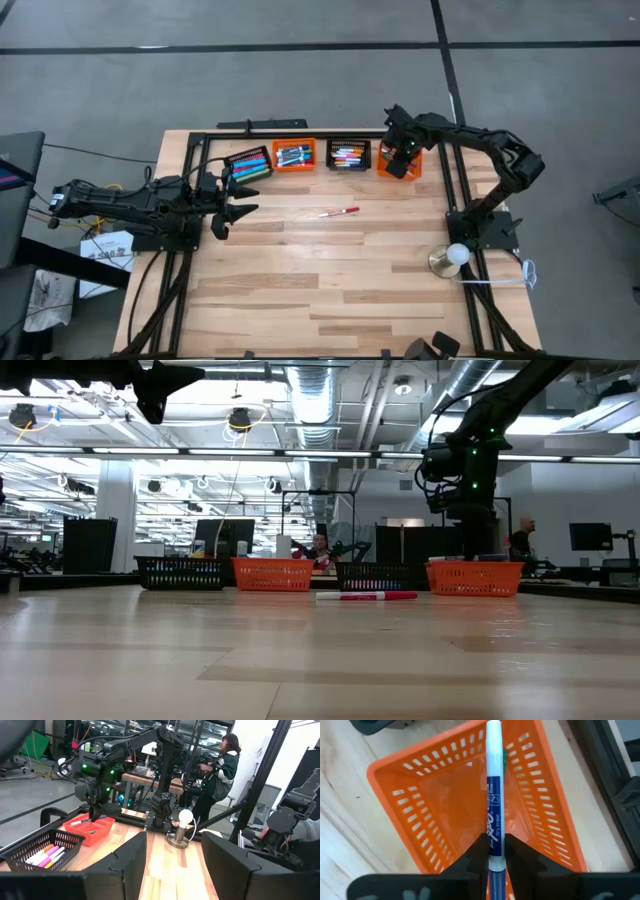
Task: Pick & Place Markers
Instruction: Put the thin blue marker pen into the right orange bin, then put the thin red marker pen into the right orange bin
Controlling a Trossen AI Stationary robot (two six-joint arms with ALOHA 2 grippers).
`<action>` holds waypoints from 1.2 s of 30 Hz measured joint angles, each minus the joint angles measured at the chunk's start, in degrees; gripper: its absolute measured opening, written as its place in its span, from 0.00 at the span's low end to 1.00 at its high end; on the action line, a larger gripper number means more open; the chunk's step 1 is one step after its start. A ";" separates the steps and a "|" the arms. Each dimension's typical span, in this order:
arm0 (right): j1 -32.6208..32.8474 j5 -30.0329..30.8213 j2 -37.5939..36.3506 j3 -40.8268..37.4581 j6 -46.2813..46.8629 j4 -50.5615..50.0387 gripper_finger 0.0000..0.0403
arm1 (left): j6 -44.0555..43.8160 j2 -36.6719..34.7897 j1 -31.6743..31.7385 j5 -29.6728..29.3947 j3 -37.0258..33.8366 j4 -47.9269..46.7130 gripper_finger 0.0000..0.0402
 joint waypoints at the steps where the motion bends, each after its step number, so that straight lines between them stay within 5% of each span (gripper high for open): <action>1: -0.01 0.00 0.00 0.00 0.02 0.11 0.13 | 0.00 0.02 0.00 0.00 0.00 0.00 0.47; 22: 0.78 -0.33 0.00 1.20 3.13 -0.44 0.31 | -0.18 0.00 0.00 0.02 0.00 0.24 0.47; 32: 11.70 -20.51 -4.71 7.91 5.66 -6.33 0.29 | -0.17 0.02 0.00 0.04 0.00 0.28 0.47; 36: 21.77 -21.86 -5.66 7.98 6.64 -4.75 0.29 | -0.17 0.02 0.00 0.04 0.00 0.31 0.47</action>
